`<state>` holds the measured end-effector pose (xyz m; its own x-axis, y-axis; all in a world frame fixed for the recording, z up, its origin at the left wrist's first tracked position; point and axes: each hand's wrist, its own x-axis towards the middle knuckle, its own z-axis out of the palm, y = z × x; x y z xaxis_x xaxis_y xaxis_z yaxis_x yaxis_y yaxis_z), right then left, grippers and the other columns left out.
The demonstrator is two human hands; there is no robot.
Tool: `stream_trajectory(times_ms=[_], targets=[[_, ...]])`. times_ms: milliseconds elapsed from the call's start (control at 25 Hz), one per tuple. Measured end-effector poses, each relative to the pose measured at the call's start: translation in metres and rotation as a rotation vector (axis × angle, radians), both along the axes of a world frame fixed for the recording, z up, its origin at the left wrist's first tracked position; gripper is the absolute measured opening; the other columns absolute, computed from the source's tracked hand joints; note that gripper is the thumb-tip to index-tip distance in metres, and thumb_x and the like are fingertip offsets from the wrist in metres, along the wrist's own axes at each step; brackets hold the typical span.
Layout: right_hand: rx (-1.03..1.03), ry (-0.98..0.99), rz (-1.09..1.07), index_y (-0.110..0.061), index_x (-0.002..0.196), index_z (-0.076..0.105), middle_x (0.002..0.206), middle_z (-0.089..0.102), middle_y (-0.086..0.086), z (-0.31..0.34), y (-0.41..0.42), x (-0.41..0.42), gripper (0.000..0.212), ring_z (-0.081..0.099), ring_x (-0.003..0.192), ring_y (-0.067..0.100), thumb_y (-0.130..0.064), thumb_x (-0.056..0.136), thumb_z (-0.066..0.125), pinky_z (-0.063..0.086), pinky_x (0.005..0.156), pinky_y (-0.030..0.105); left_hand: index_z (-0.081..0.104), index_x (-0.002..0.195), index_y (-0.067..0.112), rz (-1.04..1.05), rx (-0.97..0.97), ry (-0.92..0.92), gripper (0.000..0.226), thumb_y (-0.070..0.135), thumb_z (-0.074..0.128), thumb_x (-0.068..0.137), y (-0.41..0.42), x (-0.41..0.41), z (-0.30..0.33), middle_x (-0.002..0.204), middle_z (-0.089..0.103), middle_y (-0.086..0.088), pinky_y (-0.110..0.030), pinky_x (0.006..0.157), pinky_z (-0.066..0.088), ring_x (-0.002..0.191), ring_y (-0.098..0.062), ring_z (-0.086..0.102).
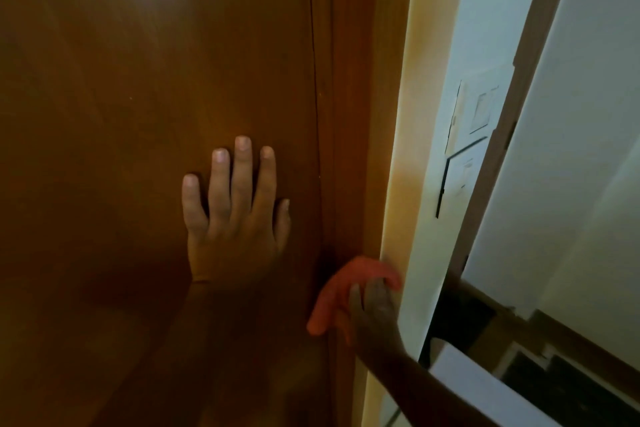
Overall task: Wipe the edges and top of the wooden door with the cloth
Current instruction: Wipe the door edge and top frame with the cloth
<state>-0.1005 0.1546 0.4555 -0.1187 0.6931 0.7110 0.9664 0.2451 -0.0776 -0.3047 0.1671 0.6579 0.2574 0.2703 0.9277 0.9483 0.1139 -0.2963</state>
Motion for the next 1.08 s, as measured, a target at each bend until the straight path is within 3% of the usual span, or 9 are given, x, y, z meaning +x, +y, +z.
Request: stream_trajectory(times_ms=[120,240,320,440,560,640,760,960,1080], targets=[[-0.006,0.041,-0.023,-0.001,0.128,0.044,0.131,0.037,0.025,-0.02,0.009,-0.002,0.072,0.067,0.102,0.048,-0.042,0.079,0.077,0.058,0.081,0.056,0.031,0.156,0.013,0.025,0.019,0.01,0.071,0.051,0.042,0.097,0.0,0.002,0.0,0.161,0.022,-0.017,-0.057,0.115,0.014,0.146,-0.035,0.021],[0.258,0.035,0.005,0.002,0.156,0.008,0.158,0.009,0.034,0.049,0.036,-0.004,0.07,0.03,0.139,0.05,-0.041,0.106,0.032,0.034,0.108,0.055,0.031,0.156,0.013,0.018,0.032,0.01,0.073,0.052,0.043,0.096,0.002,0.002,0.0,0.16,0.023,-0.017,-0.058,0.114,0.017,0.145,-0.036,0.022],[0.364,0.127,0.056,-0.004,0.157,-0.004,0.165,-0.011,0.023,0.107,0.052,-0.008,0.074,0.002,0.152,0.042,-0.04,0.106,0.034,0.008,0.122,0.051,0.031,0.156,0.013,0.017,0.059,0.018,0.073,0.053,0.043,0.096,0.004,0.002,-0.001,0.159,0.025,-0.017,-0.058,0.114,0.018,0.145,-0.035,0.024],[0.458,0.137,0.082,-0.004,0.158,-0.003,0.165,-0.013,0.021,0.128,0.061,-0.009,0.079,-0.006,0.153,0.039,-0.035,0.103,0.045,-0.002,0.124,0.048,0.032,0.156,0.014,0.03,0.08,0.02,0.074,0.054,0.044,0.095,0.006,0.003,-0.001,0.159,0.025,-0.015,-0.058,0.114,0.02,0.145,-0.034,0.025],[0.336,0.021,0.072,0.002,0.153,0.019,0.159,0.006,0.034,0.072,0.04,0.0,0.075,0.017,0.144,0.05,-0.036,0.095,0.05,0.023,0.117,0.058,0.03,0.157,0.015,0.02,0.037,-0.016,0.073,0.053,0.045,0.096,0.002,0.004,0.004,0.16,0.023,-0.015,-0.058,0.116,0.017,0.147,-0.034,0.022],[0.135,0.017,0.066,0.001,0.14,0.037,0.144,0.027,0.031,0.032,0.013,-0.001,0.075,0.045,0.126,0.049,-0.037,0.085,0.069,0.05,0.094,0.061,0.03,0.157,0.014,0.032,-0.004,-0.022,0.072,0.051,0.045,0.097,-0.004,0.006,0.006,0.161,0.021,-0.016,-0.058,0.117,0.016,0.148,-0.035,0.02],[0.002,0.037,0.041,-0.001,0.14,0.038,0.144,0.029,0.028,0.038,0.005,-0.005,0.1,0.053,0.12,0.049,-0.041,0.063,0.089,0.054,0.084,0.057,0.023,0.158,0.011,0.072,-0.084,0.029,0.073,0.047,0.043,0.098,-0.016,0.009,0.012,0.164,0.011,-0.02,-0.056,0.12,0.007,0.15,-0.036,0.013],[0.418,0.096,0.075,-0.006,0.159,0.005,0.163,0.008,0.026,0.271,0.048,-0.009,0.087,0.028,0.141,0.048,-0.053,0.096,0.042,0.032,0.105,0.052,0.014,0.16,0.014,0.019,0.078,0.055,0.076,0.053,0.033,0.097,-0.002,-0.005,0.153,0.166,0.009,-0.019,-0.05,0.121,-0.012,0.153,-0.035,0.005],[0.638,0.095,0.03,-0.005,0.158,0.009,0.162,0.014,0.028,0.44,0.048,-0.013,0.104,0.029,0.143,0.049,-0.043,0.083,0.071,0.04,0.105,0.054,0.014,0.159,0.016,0.004,0.159,-0.006,0.081,0.06,0.031,0.094,0.004,-0.017,0.287,0.165,0.011,-0.021,-0.057,0.121,-0.003,0.152,-0.038,0.005]])
